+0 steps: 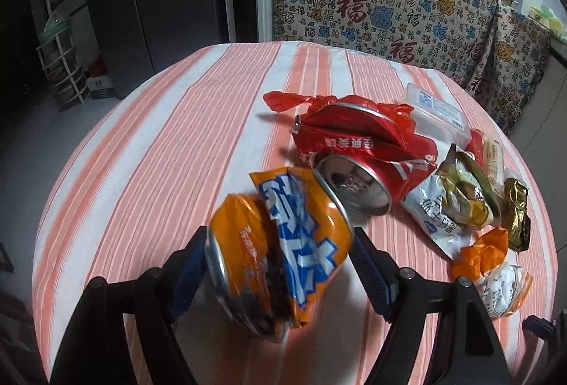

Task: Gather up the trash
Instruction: 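Grasp the crushed orange can with the left gripper, then grasp the orange-and-white wrapped snack with the right gripper while the left gripper holds the can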

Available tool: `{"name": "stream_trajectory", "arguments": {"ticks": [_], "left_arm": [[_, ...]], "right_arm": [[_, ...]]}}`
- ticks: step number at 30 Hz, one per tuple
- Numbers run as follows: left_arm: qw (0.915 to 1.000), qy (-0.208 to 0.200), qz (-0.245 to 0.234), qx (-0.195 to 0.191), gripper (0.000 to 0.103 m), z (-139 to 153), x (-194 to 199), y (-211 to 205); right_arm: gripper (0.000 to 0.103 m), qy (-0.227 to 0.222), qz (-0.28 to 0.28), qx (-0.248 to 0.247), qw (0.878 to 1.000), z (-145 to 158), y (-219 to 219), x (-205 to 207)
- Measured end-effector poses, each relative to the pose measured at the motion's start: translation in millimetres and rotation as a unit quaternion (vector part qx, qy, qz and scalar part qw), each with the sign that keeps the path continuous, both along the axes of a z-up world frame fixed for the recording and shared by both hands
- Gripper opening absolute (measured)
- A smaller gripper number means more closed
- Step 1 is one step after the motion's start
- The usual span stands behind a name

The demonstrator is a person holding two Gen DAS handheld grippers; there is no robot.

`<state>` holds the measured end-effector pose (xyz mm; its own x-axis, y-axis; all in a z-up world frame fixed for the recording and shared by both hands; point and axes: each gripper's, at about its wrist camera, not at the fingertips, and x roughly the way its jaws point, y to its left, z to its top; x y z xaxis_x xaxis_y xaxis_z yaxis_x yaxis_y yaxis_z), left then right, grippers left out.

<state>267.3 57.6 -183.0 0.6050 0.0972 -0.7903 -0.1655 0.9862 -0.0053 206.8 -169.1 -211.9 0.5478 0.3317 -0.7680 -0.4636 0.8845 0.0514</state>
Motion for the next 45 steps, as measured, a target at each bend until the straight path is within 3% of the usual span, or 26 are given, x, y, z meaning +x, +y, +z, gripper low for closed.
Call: {"name": "stream_trajectory", "arguments": {"ticks": [2,8,12,16,19,20,21,25,27,28,37,41,42,44,45], "left_arm": [[0.9998,-0.009,-0.014,-0.012,0.067,0.3,-1.7,4.3],[0.9975,-0.014,-0.068,0.008,0.065,1.2,-16.7,-1.9],[0.9913,-0.013,-0.130,-0.010,0.065,4.9,-44.6,-14.5],[0.9852,-0.010,-0.171,-0.003,0.066,4.1,-69.8,-32.8],[0.9847,-0.012,-0.174,-0.007,0.066,2.4,-84.2,-40.3],[0.9853,-0.014,-0.170,-0.009,0.066,2.7,-86.9,-40.5],[0.9863,-0.016,-0.164,-0.009,0.066,3.2,-89.6,-39.7],[0.9893,-0.022,-0.144,-0.014,0.066,2.5,-99.3,-34.0],[0.9898,-0.021,-0.140,-0.017,0.066,1.2,-103.2,-32.7],[0.9899,-0.020,-0.139,-0.017,0.066,0.5,-104.1,-33.4],[0.9895,-0.018,-0.143,-0.008,0.066,0.0,-105.6,-43.8],[0.9897,-0.019,-0.142,-0.001,0.066,-0.9,-105.4,-46.4],[0.9899,-0.019,-0.141,0.000,0.066,-0.8,-105.3,-46.7],[0.9901,-0.021,-0.139,-0.004,0.066,-0.5,-105.9,-46.4],[0.9902,-0.023,-0.138,-0.008,0.066,0.7,-106.1,-46.2]], "right_arm": [[0.098,-0.011,0.003,0.002,1.000,4.7,-4.4,1.5],[0.098,-0.024,0.016,0.028,0.999,17.2,-13.6,21.1],[0.093,-0.031,0.041,0.024,0.998,21.0,-2.1,36.4],[0.085,-0.023,0.056,0.035,0.998,20.0,8.8,47.7],[0.053,0.006,0.071,0.048,0.996,17.6,15.3,50.9],[0.037,0.016,0.079,0.051,0.995,17.4,17.6,49.0],[0.034,0.025,0.082,0.054,0.995,17.5,18.6,46.3],[0.036,0.055,0.098,0.087,0.990,21.3,12.9,29.2],[0.060,0.042,0.095,0.083,0.991,25.3,11.1,23.8],[0.064,0.027,0.091,0.077,0.992,28.3,10.4,22.2],[0.072,-0.002,0.081,0.054,0.995,27.2,31.7,42.8],[0.072,0.002,0.081,0.044,0.996,20.1,40.9,49.6],[0.066,0.009,0.081,0.043,0.996,17.2,42.7,51.6],[0.043,0.025,0.083,0.043,0.995,13.6,42.8,52.6],[0.042,0.025,0.079,0.048,0.995,14.8,40.7,51.8]]}}
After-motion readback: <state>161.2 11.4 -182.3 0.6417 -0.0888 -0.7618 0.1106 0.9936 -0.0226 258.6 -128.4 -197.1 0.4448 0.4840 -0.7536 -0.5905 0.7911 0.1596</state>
